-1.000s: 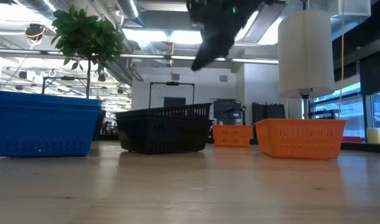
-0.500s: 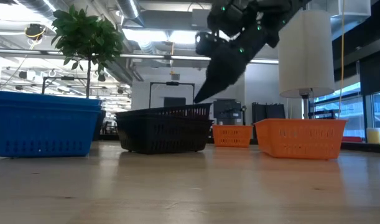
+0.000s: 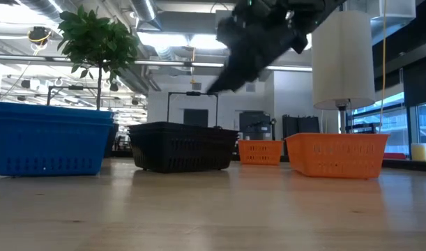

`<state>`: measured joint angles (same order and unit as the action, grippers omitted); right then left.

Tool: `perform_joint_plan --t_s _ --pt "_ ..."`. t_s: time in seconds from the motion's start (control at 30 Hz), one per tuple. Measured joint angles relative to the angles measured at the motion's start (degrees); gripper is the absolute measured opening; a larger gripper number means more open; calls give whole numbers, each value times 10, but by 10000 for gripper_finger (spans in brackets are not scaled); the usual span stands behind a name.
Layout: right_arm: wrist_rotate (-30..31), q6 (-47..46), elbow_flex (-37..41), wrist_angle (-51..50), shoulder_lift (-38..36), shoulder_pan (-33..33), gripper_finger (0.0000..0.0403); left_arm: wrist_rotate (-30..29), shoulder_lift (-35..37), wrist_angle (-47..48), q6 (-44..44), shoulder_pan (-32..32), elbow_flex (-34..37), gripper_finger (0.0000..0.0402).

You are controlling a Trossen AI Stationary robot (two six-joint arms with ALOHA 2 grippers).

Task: Stack baskets by color
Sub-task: Stack the bottom black bin on top of the top black bin

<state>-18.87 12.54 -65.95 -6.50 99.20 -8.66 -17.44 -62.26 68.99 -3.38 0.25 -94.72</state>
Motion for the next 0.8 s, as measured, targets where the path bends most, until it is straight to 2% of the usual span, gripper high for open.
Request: perform_joint_plan --t_s 0.2,0.27,0.37,0.57,0.8 --pt "-126 3 -4 34 12 6 0 0 0 0 8 0 0 1" --pt "-126 19 -3 49 26 11 0 1 0 0 16 0 0 1" --pt "-85 29 -3 105 62 21 0 1 0 0 18 0 0 1" --pt "-76 10 -5 183 125 22 0 2 0 0 18 0 0 1" --pt "-141 -29 -22 128 142 25 0 2 0 0 18 0 0 0"
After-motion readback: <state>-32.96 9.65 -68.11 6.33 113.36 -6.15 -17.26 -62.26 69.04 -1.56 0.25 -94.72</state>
